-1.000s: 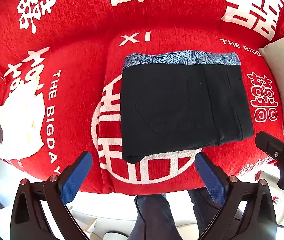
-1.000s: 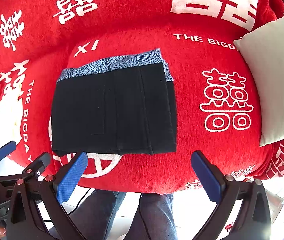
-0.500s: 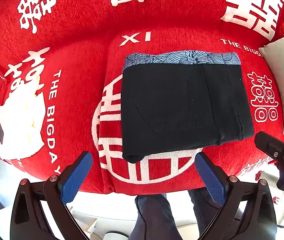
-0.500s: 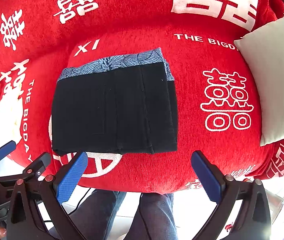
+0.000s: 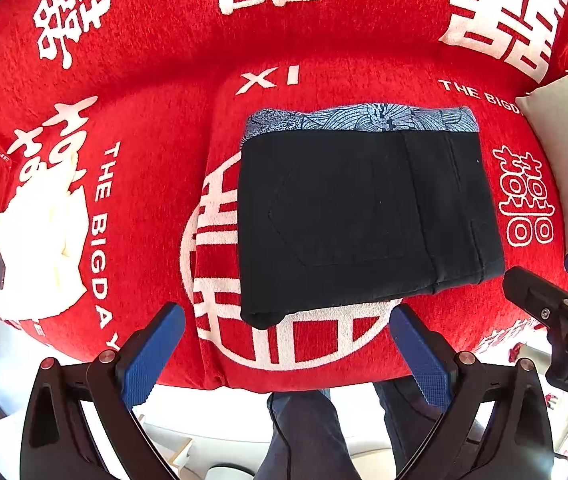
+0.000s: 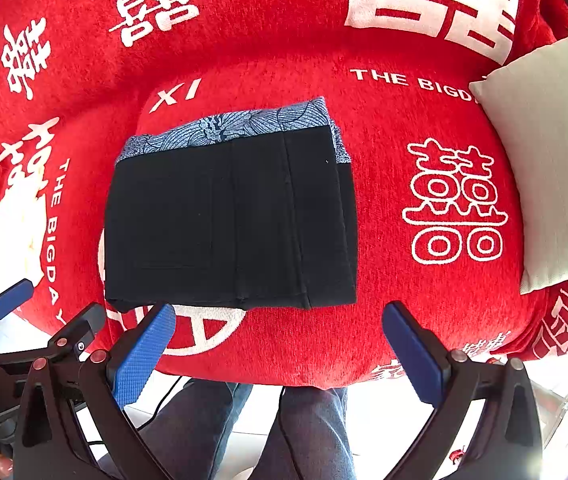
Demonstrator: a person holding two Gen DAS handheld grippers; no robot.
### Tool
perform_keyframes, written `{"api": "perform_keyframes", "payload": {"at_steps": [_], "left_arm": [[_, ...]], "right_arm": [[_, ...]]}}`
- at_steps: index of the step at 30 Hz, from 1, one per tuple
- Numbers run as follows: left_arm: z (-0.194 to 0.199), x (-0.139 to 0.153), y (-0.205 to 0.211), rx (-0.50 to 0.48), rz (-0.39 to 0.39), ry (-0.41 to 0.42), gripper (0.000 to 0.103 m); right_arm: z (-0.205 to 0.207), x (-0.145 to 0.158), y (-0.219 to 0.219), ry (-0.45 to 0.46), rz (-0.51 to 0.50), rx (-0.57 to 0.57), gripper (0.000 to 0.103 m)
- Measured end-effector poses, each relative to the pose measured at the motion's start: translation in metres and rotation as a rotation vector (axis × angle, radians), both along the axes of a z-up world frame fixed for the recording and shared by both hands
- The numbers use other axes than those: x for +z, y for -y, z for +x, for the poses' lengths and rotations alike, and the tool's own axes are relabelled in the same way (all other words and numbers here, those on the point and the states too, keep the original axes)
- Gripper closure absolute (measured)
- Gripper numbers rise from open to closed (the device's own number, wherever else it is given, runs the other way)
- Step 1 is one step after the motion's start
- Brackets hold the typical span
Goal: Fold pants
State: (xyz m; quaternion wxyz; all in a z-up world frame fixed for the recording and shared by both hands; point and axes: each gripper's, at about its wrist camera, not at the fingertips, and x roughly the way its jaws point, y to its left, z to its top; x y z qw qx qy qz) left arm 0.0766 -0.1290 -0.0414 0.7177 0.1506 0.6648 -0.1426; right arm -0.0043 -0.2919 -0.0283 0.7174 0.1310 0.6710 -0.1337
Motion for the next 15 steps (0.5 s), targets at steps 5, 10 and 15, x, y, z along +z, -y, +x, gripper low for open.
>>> {"api": "perform_keyframes", "payload": {"at_steps": [5, 10, 15], "left_arm": [[-0.0003, -0.0014, 0.0008, 0.002, -0.004, -0.005, 0.0], [-0.0002, -0.0024, 0.0013, 0.005, -0.009, -0.008, 0.0], [0.0, -0.0032, 0.0011, 0.012, -0.016, -0.008, 0.0]], "right_arm": [[0.0003, -0.0003, 0.0, 0.0, -0.001, 0.001, 0.0], [0.0007, -0.0003, -0.0003, -0.001, -0.002, 0.001, 0.0], [0.0016, -0.001, 0.0012, -0.002, -0.003, 0.004, 0.0]]}}
